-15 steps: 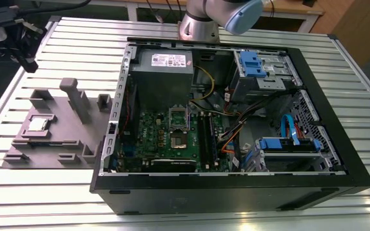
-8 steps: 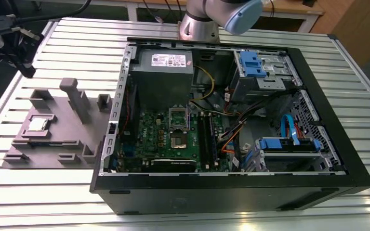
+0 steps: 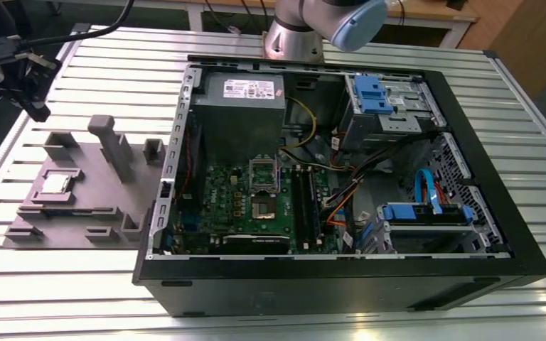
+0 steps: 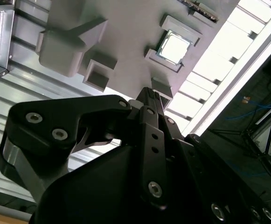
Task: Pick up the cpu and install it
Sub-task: 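Reach for the cpu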
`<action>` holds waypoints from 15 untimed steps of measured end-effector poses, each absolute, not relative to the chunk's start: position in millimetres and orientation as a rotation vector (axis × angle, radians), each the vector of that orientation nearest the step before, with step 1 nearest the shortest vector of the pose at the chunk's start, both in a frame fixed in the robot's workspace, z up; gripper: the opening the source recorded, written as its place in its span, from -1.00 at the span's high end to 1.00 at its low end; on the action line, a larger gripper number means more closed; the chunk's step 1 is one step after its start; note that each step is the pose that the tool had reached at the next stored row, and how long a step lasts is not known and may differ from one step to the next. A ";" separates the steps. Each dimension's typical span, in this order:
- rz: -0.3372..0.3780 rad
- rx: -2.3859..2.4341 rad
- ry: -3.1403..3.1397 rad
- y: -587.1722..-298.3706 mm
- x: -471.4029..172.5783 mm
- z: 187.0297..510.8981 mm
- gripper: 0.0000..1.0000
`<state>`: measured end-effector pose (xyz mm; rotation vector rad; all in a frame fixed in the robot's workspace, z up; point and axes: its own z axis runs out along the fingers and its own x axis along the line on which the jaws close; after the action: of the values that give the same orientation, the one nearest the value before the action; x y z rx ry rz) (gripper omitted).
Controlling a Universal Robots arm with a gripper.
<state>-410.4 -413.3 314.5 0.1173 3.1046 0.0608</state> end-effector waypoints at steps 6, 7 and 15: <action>0.061 0.117 3.104 -413.4 -411.8 312.3 0.80; 0.061 0.117 3.104 -413.4 -411.8 312.2 0.80; 0.061 0.117 3.104 -413.4 -412.1 312.0 0.80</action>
<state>-412.1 -413.4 312.0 0.1173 3.1044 0.0610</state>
